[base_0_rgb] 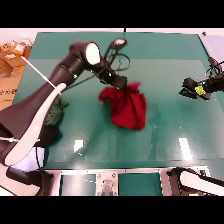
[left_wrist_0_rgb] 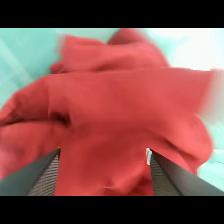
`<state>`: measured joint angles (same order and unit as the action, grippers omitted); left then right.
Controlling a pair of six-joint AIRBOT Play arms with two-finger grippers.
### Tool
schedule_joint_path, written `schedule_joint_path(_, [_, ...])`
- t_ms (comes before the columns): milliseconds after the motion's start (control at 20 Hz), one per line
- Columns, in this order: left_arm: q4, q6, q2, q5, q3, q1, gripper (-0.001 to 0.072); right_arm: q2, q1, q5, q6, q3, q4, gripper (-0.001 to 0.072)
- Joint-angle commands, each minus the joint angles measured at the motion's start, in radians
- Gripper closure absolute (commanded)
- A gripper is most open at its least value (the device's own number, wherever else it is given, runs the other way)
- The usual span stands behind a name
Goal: Fold the shirts.
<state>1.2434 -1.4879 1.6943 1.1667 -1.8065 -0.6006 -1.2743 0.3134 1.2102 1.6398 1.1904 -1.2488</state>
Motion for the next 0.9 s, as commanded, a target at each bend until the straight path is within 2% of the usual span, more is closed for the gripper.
schedule_joint_path(0, [0.003,-0.032,-0.007,0.061,0.017,0.039,0.0094,0.0,0.005,0.033,-0.019,0.001,0.0,0.0474])
schedule_joint_path(100, [-0.003,-0.053,-0.007,0.228,-0.03,0.111,0.0094,0.0,0.004,0.044,-0.049,-0.01,0.011,0.0396])
schedule_joint_path(150, [-0.01,-0.058,-0.007,0.304,-0.026,0.141,0.0094,0.0,0.004,0.034,-0.055,-0.027,0.019,0.038])
schedule_joint_path(300, [-0.065,-0.079,-0.007,0.377,0.103,0.156,0.0094,-0.018,-0.002,-0.017,-0.057,-0.089,0.054,0.0381])
schedule_joint_path(400, [-0.188,-0.062,-0.007,0.303,0.26,0.126,0.0094,-0.06,-0.013,-0.033,-0.111,-0.118,0.107,0.0382])
schedule_joint_path(550, [-0.348,0.0,-0.007,0.102,0.473,0.053,0.0094,-0.161,-0.063,-0.051,-0.187,-0.123,0.205,0.0381])
schedule_joint_path(750, [-0.398,-0.004,-0.004,-0.193,0.6,-0.014,0.0096,-0.294,-0.169,-0.121,-0.212,-0.109,0.249,0.0381])
schedule_joint_path(850, [-0.41,-0.003,-0.004,-0.235,0.611,-0.025,0.012,-0.348,-0.213,-0.146,-0.212,-0.086,0.267,0.0381])
